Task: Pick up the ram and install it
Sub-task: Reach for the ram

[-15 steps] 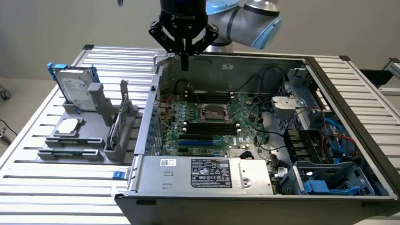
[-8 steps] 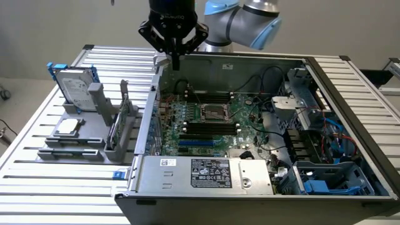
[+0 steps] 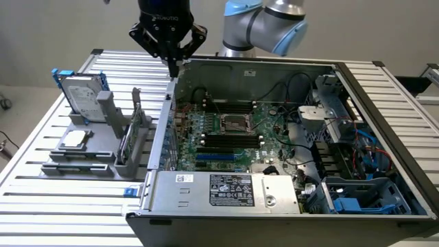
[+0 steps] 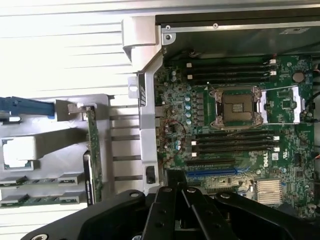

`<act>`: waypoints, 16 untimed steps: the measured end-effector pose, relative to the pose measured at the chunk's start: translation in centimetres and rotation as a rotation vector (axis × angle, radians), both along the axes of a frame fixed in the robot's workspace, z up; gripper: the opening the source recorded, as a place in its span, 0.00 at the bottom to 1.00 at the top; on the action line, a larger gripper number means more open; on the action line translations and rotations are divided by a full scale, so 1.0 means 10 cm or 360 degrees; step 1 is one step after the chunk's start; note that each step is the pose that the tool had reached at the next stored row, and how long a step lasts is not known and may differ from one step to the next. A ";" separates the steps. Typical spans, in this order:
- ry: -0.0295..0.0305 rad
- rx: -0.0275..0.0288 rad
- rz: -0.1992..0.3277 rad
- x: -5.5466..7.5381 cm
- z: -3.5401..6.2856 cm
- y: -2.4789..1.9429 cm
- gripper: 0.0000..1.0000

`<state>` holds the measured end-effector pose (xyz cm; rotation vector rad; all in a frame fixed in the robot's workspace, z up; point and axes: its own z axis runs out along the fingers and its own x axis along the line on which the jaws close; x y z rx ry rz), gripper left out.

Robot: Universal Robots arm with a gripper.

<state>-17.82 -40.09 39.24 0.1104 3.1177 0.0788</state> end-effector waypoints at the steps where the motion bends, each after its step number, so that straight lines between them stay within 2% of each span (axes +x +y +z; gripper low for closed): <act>1: -0.00001 0.00001 0.0000 -0.04 -0.001 -0.003 0.11; 10: -0.00002 -0.00030 0.0000 -0.45 -0.008 -0.030 0.11; 14: -0.00002 -0.00100 0.0000 -0.63 -0.017 -0.040 0.11; 16: 0.00000 -0.00163 0.0000 -0.73 -0.023 -0.044 0.11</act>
